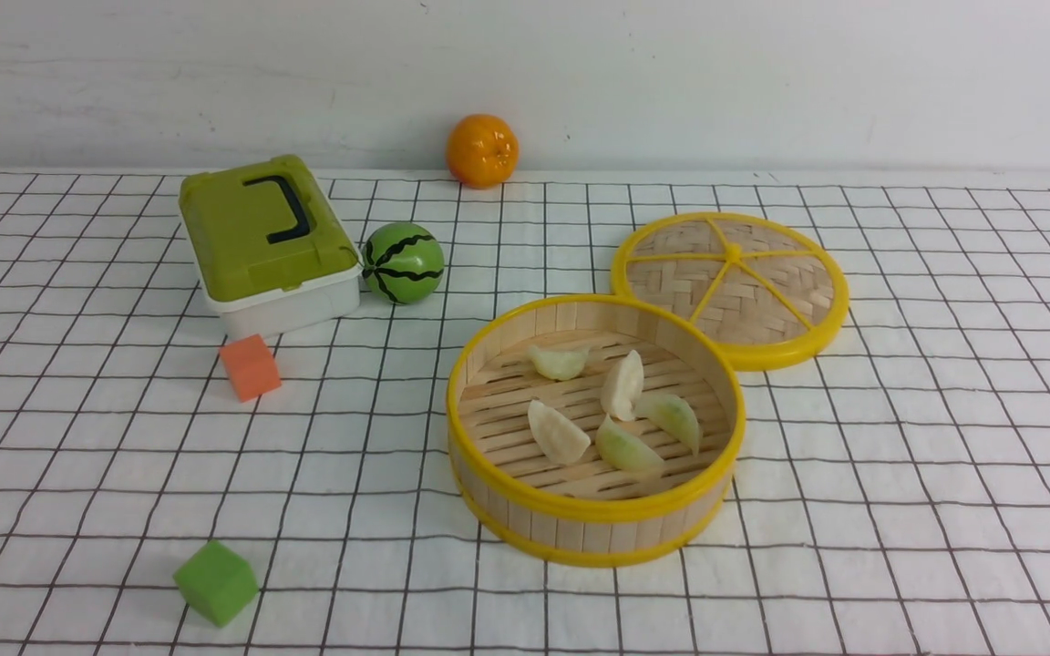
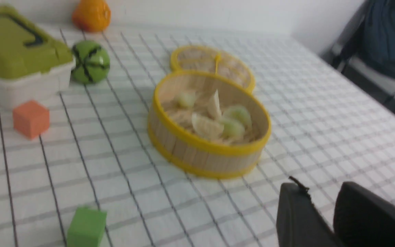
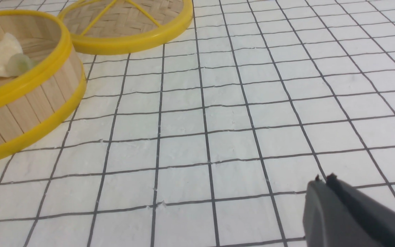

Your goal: Put the dumplings into the steamer on the table with the white tablecloth.

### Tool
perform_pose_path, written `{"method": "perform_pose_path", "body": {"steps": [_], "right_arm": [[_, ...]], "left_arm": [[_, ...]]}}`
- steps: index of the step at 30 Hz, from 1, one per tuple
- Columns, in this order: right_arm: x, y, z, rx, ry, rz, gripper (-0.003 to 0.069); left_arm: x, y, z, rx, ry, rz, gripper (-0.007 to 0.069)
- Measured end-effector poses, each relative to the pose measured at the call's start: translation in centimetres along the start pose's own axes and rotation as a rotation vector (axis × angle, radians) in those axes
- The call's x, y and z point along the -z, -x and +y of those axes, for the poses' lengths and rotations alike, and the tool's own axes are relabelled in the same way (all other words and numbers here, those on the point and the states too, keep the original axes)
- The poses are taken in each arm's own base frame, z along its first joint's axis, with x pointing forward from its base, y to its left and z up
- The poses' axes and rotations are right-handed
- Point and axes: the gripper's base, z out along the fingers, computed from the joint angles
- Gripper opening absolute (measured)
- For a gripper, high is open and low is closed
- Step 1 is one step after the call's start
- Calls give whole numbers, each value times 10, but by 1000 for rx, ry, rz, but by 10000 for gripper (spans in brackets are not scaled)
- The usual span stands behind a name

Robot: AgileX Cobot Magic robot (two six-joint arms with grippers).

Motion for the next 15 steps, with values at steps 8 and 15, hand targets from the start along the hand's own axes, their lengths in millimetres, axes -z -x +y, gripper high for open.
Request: {"method": "perform_pose_path", "body": {"steps": [8,15], "right_arm": [[0,0,0,0,0,0,-3],[0,0,0,0,0,0,1]], "left_arm": [[-31,-32,26,-16,151,-424,-13],[-36,-57,44,-69,338,-424,-13]]}}
